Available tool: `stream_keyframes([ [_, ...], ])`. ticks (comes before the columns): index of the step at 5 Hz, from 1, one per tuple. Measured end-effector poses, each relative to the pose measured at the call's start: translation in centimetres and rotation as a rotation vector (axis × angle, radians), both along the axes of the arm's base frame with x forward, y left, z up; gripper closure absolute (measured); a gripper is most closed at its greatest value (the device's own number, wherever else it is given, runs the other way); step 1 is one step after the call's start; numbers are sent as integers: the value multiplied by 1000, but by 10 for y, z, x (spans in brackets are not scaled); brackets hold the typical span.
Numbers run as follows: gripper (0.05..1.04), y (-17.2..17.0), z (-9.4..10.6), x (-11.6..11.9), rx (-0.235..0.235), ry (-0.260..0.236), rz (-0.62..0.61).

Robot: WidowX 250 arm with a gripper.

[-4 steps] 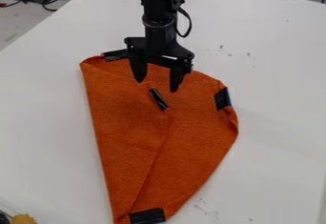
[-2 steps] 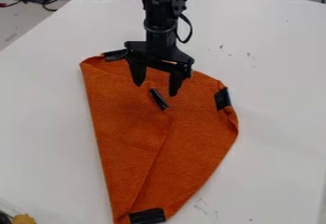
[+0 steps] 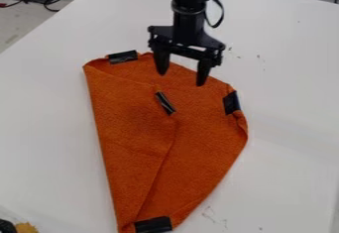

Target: Fold the cloth from right to left

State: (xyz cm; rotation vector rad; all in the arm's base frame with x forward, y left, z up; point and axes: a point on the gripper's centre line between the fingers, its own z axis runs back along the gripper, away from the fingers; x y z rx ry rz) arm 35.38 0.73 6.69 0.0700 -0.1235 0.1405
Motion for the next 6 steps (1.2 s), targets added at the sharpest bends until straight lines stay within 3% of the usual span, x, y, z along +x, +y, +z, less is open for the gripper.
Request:
stream_keyframes([
  [1, 82, -24, -15, 10, -63, -49, 18],
  [2, 82, -40, -32, 15, -115, -48, 28],
  [3, 82, -56, -35, 22, -121, -56, 37],
  [5, 82, -73, -33, 36, -107, -26, 17],
  [6, 82, -77, -42, 36, -122, -14, 19],
])
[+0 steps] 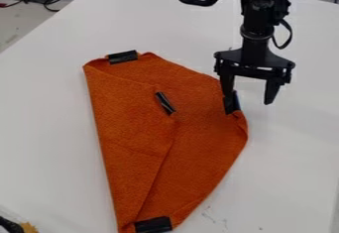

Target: Fold the cloth from right to left

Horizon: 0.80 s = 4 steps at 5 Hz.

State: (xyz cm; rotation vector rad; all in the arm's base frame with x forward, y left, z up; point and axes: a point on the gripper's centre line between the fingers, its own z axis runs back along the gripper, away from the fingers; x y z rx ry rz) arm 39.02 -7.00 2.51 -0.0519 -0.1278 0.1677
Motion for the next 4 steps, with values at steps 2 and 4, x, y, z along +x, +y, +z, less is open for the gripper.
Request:
stream_keyframes([
  [2, 137, -1, -11, -3, -38, -1, 1],
  [4, 711, 2, -16, -5, -64, -1, 16],
])
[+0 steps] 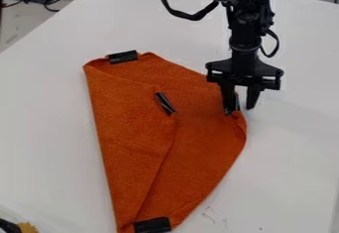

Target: Fold the cloth from right to left

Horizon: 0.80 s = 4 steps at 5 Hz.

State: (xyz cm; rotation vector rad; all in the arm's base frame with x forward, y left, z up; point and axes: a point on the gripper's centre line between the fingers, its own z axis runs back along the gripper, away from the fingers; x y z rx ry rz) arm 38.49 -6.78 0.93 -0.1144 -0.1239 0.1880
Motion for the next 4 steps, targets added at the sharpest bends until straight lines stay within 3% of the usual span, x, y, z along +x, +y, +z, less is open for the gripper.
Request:
stream_keyframes([
  [1, 914, 2, -2, 0, -11, 6, 5],
  [2, 1008, 3, -3, -2, -10, 7, 4],
  [4, 1024, -1, 4, -9, 50, 46, 35],
])
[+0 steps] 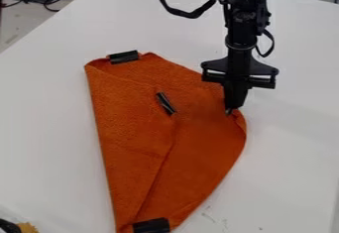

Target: Fold the cloth from right to left

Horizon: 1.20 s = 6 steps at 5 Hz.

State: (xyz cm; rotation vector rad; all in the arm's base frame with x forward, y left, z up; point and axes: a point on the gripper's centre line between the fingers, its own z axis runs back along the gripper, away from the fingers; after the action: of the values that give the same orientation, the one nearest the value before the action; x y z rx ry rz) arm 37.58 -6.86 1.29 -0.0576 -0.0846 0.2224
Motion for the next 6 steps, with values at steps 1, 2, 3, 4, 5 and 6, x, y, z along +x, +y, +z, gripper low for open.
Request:
stream_keyframes([
  [1, 1025, 2, 20, -16, 12, -45, 69],
  [2, 1025, 17, 34, -39, 14, -92, 127],
  [3, 1025, 45, 47, -62, 17, -152, 208],
  [4, 1025, 73, 42, -83, 1, -203, 275],
  [5, 1025, 94, 32, -98, -13, -235, 297],
  [6, 1025, 107, 19, -105, -58, -254, 312],
])
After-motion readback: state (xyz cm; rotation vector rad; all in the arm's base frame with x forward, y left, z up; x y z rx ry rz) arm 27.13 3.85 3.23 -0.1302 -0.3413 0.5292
